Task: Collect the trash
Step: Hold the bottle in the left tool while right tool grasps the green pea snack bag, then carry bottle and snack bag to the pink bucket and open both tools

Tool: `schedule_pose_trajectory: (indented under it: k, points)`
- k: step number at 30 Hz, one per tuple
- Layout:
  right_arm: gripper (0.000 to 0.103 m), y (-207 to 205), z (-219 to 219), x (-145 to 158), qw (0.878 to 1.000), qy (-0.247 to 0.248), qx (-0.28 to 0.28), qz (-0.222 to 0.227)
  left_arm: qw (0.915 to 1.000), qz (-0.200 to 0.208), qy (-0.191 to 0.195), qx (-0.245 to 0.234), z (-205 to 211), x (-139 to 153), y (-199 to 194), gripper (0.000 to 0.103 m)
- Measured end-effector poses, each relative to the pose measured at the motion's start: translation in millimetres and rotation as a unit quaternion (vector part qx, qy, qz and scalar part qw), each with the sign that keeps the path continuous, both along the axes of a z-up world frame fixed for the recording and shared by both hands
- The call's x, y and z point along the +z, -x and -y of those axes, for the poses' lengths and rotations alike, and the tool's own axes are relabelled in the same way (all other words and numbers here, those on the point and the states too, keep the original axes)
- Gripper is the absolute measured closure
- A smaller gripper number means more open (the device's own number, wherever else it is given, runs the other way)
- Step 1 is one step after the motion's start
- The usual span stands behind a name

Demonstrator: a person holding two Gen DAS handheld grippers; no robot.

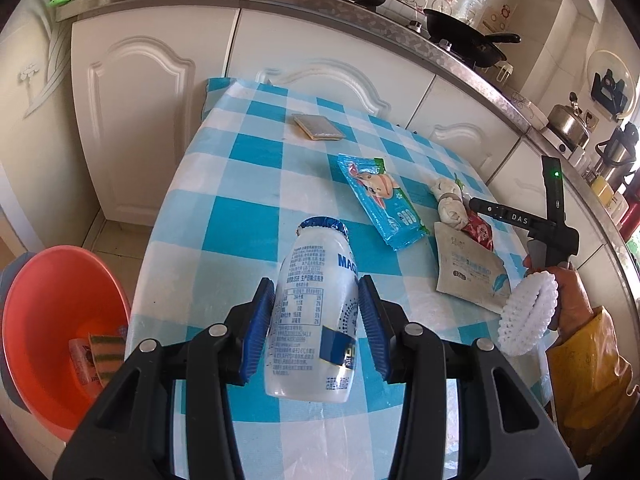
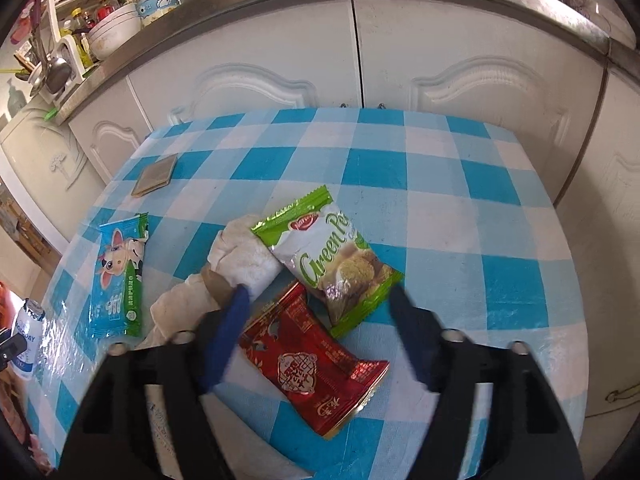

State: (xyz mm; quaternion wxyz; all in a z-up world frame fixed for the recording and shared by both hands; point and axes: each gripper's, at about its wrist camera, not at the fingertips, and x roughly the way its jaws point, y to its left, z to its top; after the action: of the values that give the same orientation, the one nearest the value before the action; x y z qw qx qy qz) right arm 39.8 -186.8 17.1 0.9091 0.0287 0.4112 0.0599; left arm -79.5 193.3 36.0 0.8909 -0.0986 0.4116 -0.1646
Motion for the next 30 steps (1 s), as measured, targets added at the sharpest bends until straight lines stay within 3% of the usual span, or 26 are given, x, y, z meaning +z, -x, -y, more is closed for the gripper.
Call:
schedule_pose_trajectory:
  k: [4,11,17,20,30]
  points:
    - [0.014,-19.3,-7.3,-8.3,0.999,0.042,0.029,-0.019,0.9999,-0.003,-0.001,0.010,-8.1,-2.9,0.8,0.058]
    - [0.014,-44.9,8.7,-20.2,0.997,0.003,0.065,-0.042,0.9997,-0.016,-0.007,0.017,-9.6,-10.3,-8.9,0.058]
    - [0.051,-39.4,11.5,-20.0,0.997,0.035,0.060,-0.026,0.9997,-0.020,-0.008,0.015,-4.5,-14.0,-17.7,0.058]
    - [0.062,-35.6,17.8,-19.0,0.998,0.029,0.046,-0.026,0.9998,-0.017,-0.004,0.012,-1.3,-13.9,-19.9,0.058]
    - [0.066,-0.1,29.3,6.6,0.999,0.008,-0.032,0.014,0.9999,-0.002,0.016,0.004,-4.1,-6.4,-9.6,0.058]
